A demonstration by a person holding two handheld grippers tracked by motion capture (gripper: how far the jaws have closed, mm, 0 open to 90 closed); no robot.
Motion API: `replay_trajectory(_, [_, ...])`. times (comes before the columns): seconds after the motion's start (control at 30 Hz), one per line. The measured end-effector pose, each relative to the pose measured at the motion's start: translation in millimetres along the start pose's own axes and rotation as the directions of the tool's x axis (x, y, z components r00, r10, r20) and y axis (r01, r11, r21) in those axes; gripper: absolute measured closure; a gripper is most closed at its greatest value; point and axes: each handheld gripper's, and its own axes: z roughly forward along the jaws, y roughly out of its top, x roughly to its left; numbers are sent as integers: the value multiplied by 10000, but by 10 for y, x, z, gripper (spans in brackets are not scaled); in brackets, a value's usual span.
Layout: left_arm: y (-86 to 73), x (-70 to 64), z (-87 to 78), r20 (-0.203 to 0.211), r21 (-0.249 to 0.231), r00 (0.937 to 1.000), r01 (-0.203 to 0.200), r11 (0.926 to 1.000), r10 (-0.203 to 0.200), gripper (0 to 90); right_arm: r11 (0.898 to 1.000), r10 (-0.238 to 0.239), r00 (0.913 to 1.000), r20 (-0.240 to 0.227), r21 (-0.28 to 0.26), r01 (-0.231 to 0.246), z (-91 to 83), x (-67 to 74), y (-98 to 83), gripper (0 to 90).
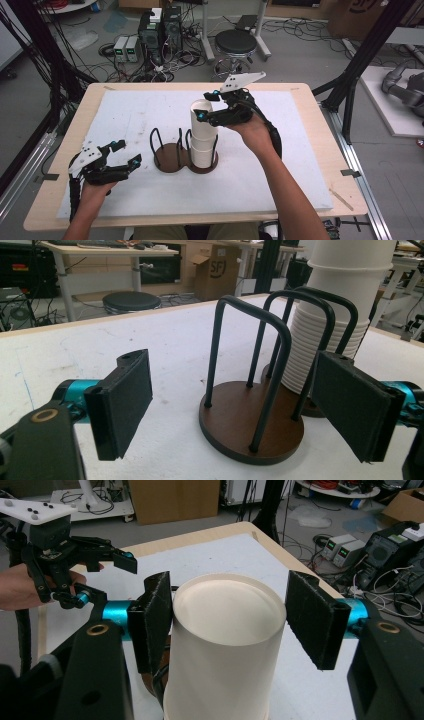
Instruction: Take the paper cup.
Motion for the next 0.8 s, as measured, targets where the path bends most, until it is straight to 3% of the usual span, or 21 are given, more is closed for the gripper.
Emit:
replay_trajectory(0.37, [-2,-12,12,60,35,10000,-9,10000,8,169,9966,291,9995,-92,-765,-297,-187,-17,59,379])
replay_trajectory(0.8, [40,-96,16,314,-129,9994,-123,9998,127,169,9881,840,9956,419,-1330,-777,-584,-105,52,378])
